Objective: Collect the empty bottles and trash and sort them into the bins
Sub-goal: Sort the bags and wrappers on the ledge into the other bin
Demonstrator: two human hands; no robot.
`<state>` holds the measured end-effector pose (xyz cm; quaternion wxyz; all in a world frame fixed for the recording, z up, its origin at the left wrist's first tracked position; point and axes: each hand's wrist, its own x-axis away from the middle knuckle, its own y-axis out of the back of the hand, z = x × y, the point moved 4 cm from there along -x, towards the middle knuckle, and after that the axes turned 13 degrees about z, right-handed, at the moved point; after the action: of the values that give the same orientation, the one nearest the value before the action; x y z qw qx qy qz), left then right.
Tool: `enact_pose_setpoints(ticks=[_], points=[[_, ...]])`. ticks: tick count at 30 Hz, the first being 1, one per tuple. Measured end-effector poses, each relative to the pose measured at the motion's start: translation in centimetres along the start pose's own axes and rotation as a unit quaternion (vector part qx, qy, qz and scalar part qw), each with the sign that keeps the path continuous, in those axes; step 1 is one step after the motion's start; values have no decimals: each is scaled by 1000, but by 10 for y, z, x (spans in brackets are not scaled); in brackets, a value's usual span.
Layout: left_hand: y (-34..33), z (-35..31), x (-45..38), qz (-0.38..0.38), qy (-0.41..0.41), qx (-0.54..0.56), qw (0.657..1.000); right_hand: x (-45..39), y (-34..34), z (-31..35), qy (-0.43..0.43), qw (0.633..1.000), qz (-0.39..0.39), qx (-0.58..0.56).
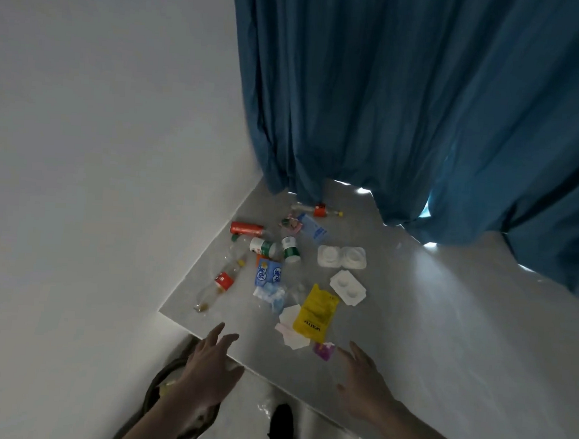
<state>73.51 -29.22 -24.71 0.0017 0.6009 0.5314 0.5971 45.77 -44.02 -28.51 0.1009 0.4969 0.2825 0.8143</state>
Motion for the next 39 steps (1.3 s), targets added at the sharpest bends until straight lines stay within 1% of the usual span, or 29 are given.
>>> enact_pose_setpoints(ticks=[2, 4, 7, 11, 15, 18, 20, 22, 24, 27, 30, 32, 36, 39], points=[[10, -7, -35, 21, -8, 2, 1000, -20, 4, -1, -8, 1000, -14, -15], [16, -14, -79, 45, -12, 26, 999, -47, 6, -7, -19, 999, -22, -39], [17, -21, -148, 62, -7, 50, 997, -94, 6, -16, -43, 996, -31, -71], [12, -21, -241, 63, -2, 57, 996, -168, -12, -26, -95, 986, -24, -136], [-1, -5, -322, 51, 17, 31, 998, -247, -30, -40, -92, 975, -44, -195], [-12, 6, -373, 44, 29, 13, 999, -298, -38, -48, -115, 963, -65, -236], [-16, 12, -397, 45, 43, 21, 998, -319, -45, -51, -134, 953, -81, -259], [-29, 18, -419, 55, 52, 37, 996, -340, -60, -59, -176, 944, -102, -261], [-40, 20, -432, 52, 51, 45, 996, -354, -67, -64, -204, 927, -146, -279], [-50, 15, -439, 41, 34, 16, 998, -368, -68, -71, -236, 900, -187, -314], [-52, 9, -438, 24, 17, 13, 999, -377, -58, -74, -198, 878, -197, -389], [-50, 9, -434, 16, 18, 33, 999, -372, -48, -72, -155, 874, -178, -425], [-47, 13, -431, 12, 28, 92, 995, -352, -36, -72, -73, 907, -175, -377], [-49, 14, -427, 15, 31, 132, 991, -350, -45, -66, -15, 945, -154, -288]])
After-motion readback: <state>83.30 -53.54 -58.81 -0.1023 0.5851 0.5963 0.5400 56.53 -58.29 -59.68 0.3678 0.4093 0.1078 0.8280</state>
